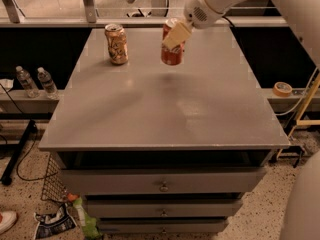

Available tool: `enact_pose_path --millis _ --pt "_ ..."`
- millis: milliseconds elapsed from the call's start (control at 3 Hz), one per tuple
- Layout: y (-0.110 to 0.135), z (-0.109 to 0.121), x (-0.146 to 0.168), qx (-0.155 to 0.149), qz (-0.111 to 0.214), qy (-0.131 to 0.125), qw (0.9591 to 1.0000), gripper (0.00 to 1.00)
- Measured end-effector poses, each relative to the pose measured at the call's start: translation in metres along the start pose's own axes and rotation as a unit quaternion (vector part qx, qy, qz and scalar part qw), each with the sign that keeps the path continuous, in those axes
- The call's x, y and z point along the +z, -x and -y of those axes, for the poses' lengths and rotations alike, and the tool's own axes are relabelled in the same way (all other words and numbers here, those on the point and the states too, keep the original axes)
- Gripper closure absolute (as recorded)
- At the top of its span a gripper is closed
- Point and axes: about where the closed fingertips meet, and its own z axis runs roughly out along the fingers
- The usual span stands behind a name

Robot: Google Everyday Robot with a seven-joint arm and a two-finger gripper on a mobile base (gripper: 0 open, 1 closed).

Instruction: Move coke can near orange can

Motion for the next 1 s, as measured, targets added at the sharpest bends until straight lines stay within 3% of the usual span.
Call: enact_pose_path --millis 333,667,1000 --pt "0.049 -0.021 0.01 -0.018 -0.003 0.011 0.9998 1.0" --pt "0.071 -0.031 0.033 -0.012 -0.037 0.021 0.999 1.0" --pt "0.076 -0.032 0.058 0.003 -0.075 0.03 0.9968 1.0"
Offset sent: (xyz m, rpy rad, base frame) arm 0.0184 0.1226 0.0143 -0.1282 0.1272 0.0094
